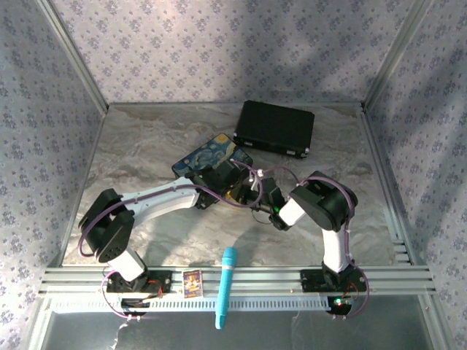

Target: Unlock a padlock with a key

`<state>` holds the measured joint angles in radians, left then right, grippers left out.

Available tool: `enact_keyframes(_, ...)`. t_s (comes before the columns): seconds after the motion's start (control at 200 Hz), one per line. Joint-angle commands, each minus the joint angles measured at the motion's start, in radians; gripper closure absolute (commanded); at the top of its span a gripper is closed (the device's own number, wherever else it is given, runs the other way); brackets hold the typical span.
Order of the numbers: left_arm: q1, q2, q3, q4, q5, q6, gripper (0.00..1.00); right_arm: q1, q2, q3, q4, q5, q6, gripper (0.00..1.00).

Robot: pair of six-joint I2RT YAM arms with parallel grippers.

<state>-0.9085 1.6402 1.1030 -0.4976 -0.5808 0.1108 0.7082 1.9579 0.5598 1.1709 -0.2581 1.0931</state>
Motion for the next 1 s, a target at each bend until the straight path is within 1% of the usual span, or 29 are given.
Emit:
enact_keyframes(0.0,-0.002,0.107,-0.080,-0.148,0.094,-0.003,0.38,-0.015,-0.037,-0.008,0.020,-0.001,0.004,1.00)
enact_keyframes(0.11,-0.006,0.104,-0.084,-0.147,0.083,-0.004,0.38,-0.035,-0.030,-0.018,0.017,-0.015,0.009,1.00)
enact_keyframes(0.235,-0.015,0.099,-0.093,-0.137,0.080,-0.007,0.38,-0.070,-0.021,-0.023,0.063,-0.044,0.046,1.00)
enact_keyframes(0.4,-0.017,0.104,-0.102,-0.130,0.063,-0.017,0.38,-0.068,-0.049,-0.010,-0.019,-0.052,0.015,1.00)
enact_keyframes(0.605,-0.017,0.076,-0.106,-0.113,0.064,-0.034,0.38,-0.082,-0.030,-0.033,-0.015,-0.073,0.026,1.00)
enact_keyframes(0.665,-0.018,0.070,-0.104,-0.113,0.035,-0.044,0.37,-0.083,-0.027,-0.022,-0.041,-0.102,0.024,1.00)
enact_keyframes(0.74,-0.017,0.072,-0.093,-0.129,0.009,-0.066,0.36,-0.091,-0.036,0.001,-0.148,-0.147,0.012,1.00)
enact_keyframes(0.81,-0.017,0.065,-0.085,-0.127,-0.013,-0.096,0.31,-0.102,-0.058,0.013,-0.291,-0.168,-0.017,1.00)
enact_keyframes(0.915,-0.018,0.053,-0.071,-0.110,-0.007,-0.146,0.18,-0.121,-0.097,0.035,-0.501,-0.192,-0.095,1.00)
enact_keyframes(0.999,-0.030,0.065,-0.050,-0.120,-0.042,-0.193,0.11,-0.144,-0.145,0.055,-0.699,-0.199,-0.178,1.00)
